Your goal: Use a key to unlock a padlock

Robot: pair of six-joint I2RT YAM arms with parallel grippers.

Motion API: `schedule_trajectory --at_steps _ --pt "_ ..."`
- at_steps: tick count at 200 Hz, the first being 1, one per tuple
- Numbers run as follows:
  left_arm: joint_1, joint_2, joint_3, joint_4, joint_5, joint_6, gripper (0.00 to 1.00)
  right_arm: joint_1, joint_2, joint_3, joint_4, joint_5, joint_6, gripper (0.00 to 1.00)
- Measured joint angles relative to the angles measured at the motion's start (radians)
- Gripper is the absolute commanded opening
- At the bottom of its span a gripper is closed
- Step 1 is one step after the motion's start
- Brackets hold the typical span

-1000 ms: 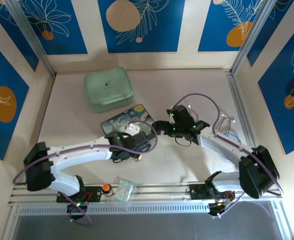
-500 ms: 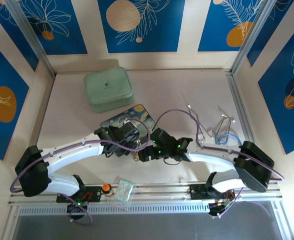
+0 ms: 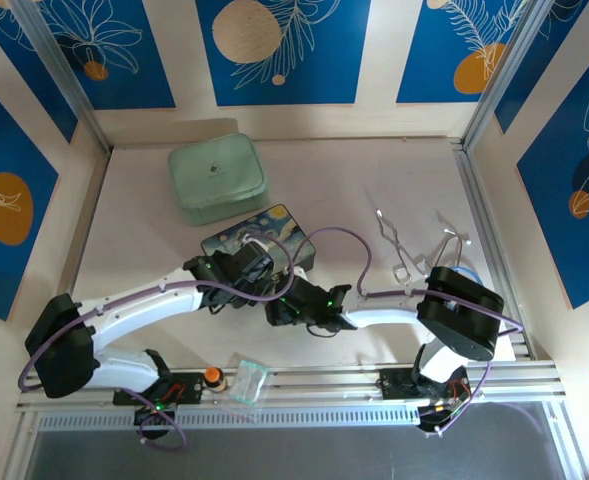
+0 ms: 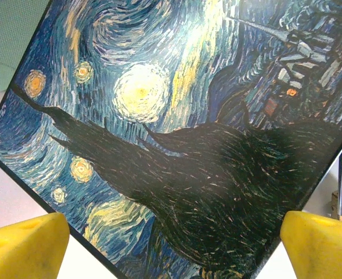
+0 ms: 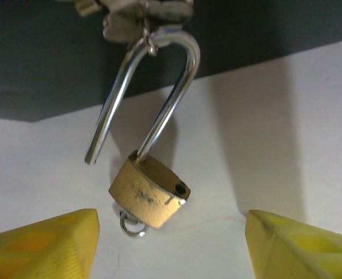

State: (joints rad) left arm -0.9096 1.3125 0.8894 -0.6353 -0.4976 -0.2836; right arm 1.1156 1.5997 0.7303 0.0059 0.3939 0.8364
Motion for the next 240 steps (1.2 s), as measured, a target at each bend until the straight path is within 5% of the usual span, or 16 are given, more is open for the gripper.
schedule_trajectory --at_steps 106,167,240 --pt "0.031 -0.018 -0.018 0.009 0.007 -0.026 0.92 0.043 0.108 0.075 -0.002 0.183 0.039 0.44" --pt "0.031 -0.018 -0.018 0.008 0.003 -0.025 0.93 0.041 0.092 0.034 0.042 0.175 0.039 0.23" --pt "0.010 0.045 0.033 -0.012 -0.035 0.034 0.94 -0.026 0.047 -0.146 0.354 0.042 0.102 0.16"
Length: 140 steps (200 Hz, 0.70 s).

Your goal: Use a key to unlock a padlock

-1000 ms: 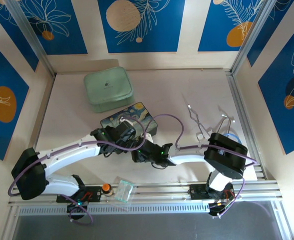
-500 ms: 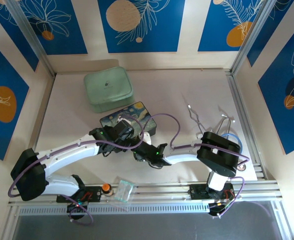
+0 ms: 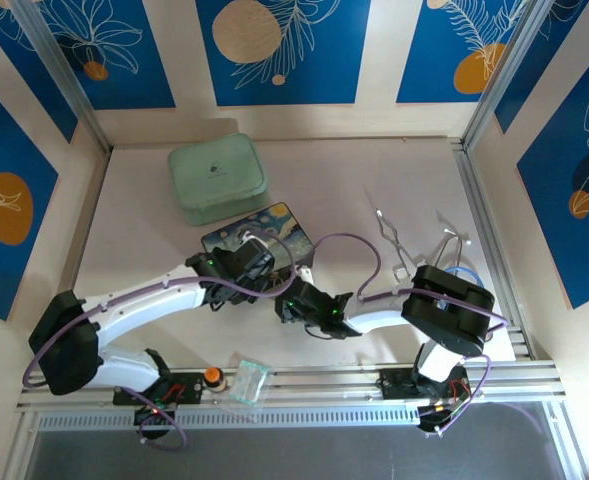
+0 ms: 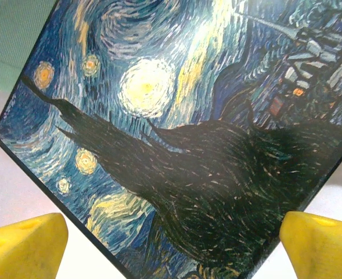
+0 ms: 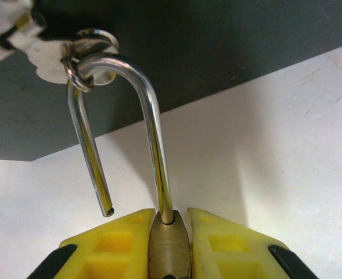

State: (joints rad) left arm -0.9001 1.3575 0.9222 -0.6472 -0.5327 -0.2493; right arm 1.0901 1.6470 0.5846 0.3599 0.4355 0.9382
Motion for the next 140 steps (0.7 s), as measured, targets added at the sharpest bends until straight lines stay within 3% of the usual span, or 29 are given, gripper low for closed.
schedule_trajectory --at_steps 99,140 --pt "-0.076 0.146 0.089 -0.030 -0.102 0.055 0.73 -0.040 0.068 -0.156 0.456 -0.086 0.191 0.12" --pt "-0.090 0.202 0.130 -0.033 -0.131 0.095 0.67 -0.043 0.078 -0.182 0.537 -0.058 0.255 0.12"
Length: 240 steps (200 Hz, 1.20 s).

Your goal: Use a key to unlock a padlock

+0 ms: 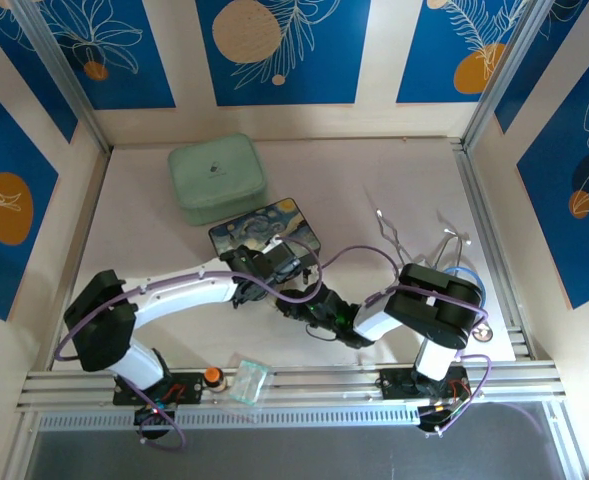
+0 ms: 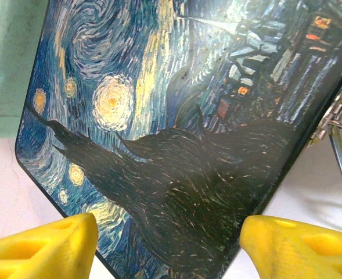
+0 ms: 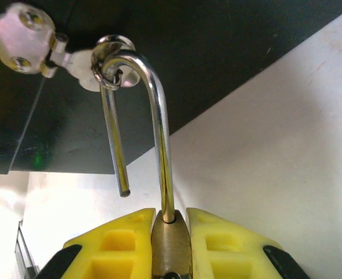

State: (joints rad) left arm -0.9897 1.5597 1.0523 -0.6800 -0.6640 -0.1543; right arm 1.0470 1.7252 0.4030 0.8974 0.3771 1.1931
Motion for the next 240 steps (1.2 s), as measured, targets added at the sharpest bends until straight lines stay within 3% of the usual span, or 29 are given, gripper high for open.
schedule_trajectory --at_steps 87,105,116,240 --pt "-0.017 0.069 0.056 -0.008 -0.044 0.079 0.65 -0.026 0.106 -0.014 0.210 0.039 0.057 0.10" --pt "-0.016 0.103 0.024 -0.029 0.005 0.100 0.65 -0.051 0.120 -0.019 0.261 0.068 0.064 0.10" --pt "-0.025 0.124 0.017 -0.026 -0.041 0.121 0.65 -0.066 0.126 -0.019 0.272 0.066 0.066 0.10" --pt "-0.027 0.122 0.022 -0.019 -0.044 0.138 0.57 -0.114 0.121 -0.024 0.323 0.000 0.068 0.09"
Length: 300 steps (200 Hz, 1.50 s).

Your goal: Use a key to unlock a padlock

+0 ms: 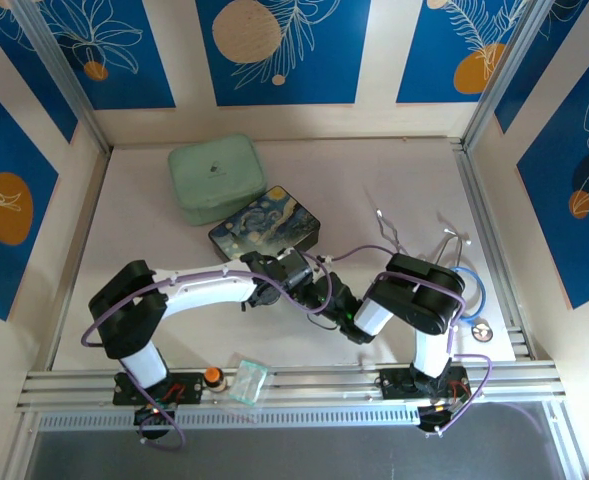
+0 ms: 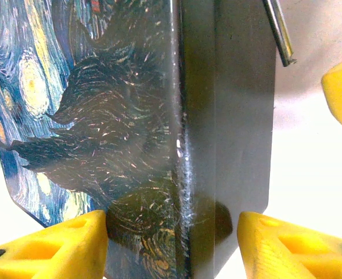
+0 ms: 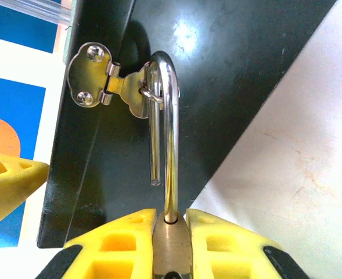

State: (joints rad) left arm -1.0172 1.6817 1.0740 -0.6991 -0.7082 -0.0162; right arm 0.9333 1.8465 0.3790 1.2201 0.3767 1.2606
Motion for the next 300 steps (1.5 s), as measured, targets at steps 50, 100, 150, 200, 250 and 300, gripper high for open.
schedule_trajectory --at_steps 50,100,150,200,250,300 --pt "0.003 -0.016 0.000 0.009 0.022 -0.002 0.55 -0.021 -0.005 -0.014 0.010 -0.005 0.000 0.09" --pt "0.018 -0.037 0.000 0.027 0.072 -0.011 0.55 -0.044 -0.006 -0.053 0.061 -0.019 -0.003 0.09" --pt "0.025 -0.048 -0.001 0.040 0.105 -0.012 0.54 -0.061 0.003 -0.070 0.103 -0.023 -0.011 0.09" --pt "0.029 -0.048 -0.001 0.053 0.106 -0.011 0.54 -0.053 0.004 -0.040 0.094 0.041 -0.033 0.10" --pt "0.032 -0.047 -0.001 0.055 0.106 -0.010 0.54 -0.034 0.030 0.010 0.093 0.150 -0.031 0.09" --pt "0.032 -0.049 -0.003 0.052 0.106 -0.008 0.52 -0.137 0.043 0.040 0.120 0.239 -0.038 0.09"
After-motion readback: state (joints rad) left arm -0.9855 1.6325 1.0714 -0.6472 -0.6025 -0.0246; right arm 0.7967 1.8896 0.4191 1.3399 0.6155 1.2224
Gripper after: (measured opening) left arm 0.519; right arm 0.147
